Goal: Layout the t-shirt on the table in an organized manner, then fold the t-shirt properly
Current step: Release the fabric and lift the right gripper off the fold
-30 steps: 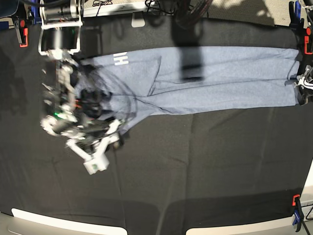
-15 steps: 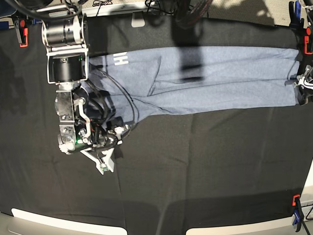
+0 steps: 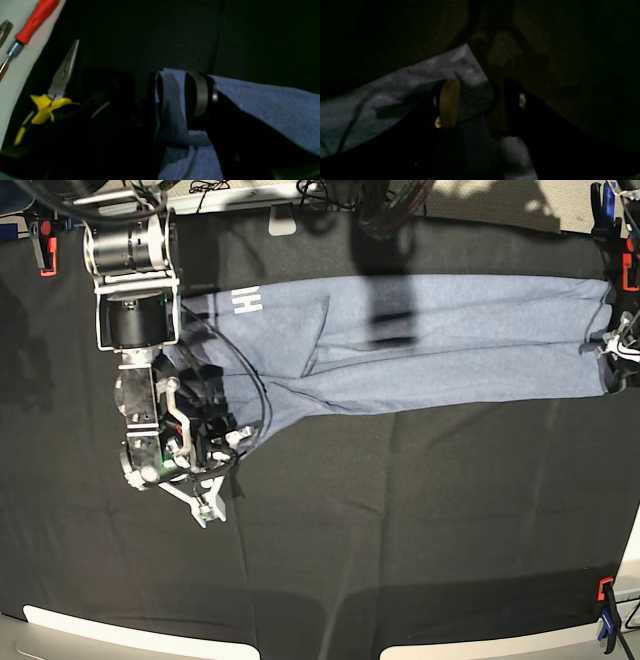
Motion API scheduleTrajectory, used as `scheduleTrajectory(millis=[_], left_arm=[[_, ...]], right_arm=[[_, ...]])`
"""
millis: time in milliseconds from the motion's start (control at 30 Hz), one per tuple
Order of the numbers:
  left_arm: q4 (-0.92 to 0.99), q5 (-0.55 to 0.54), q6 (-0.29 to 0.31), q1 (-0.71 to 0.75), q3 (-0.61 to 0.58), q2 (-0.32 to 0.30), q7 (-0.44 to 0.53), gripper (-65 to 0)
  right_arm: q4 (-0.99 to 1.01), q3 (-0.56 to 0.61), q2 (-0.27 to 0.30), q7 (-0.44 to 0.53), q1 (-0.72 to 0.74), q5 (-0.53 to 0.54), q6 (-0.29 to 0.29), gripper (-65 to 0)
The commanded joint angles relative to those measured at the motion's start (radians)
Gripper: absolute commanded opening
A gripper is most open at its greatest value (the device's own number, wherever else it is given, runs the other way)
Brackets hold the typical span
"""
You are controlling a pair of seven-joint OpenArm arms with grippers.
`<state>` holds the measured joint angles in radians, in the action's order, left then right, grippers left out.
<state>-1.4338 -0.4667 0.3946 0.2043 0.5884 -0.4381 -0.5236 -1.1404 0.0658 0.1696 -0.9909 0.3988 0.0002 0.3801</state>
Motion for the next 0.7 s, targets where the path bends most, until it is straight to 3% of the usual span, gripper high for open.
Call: scheduleTrajectory(millis=[0,233,433,567,667], left_arm=[[-0.021,-0.012,0.003,-0.010,0.006,-0.022,0.024,-35.1],[-0.021,-0.013,0.003,-0.010,0.006,-0.022,0.024,-35.1],[-0.021,-0.013,0.003,-0.010,0.006,-0.022,0.024,-35.1],[-0.021,-0.012,0.003,-0.010,0.006,-0.022,0.024,-35.2],[-0.021,-0.012,0.003,-0.010,0.006,-0.022,0.024,-35.1]], right_arm=[[-0.014,-0.003,0.018,0.010,0.033,-0.005,-0.008,-37.2],[-0.014,-0.034,0.038,0.010,0.032,0.049,-0.008,-38.6],[-0.013,-0.076,0.038,0.003,0.025,0.118,-0.007,-49.8],[-0.013,-0.079,0.038,0.011,0.026,0.108,-0.002,-62.9],[-0.017,-0.079,0.038,0.006,0.032,0.105,0.023,-65.0]])
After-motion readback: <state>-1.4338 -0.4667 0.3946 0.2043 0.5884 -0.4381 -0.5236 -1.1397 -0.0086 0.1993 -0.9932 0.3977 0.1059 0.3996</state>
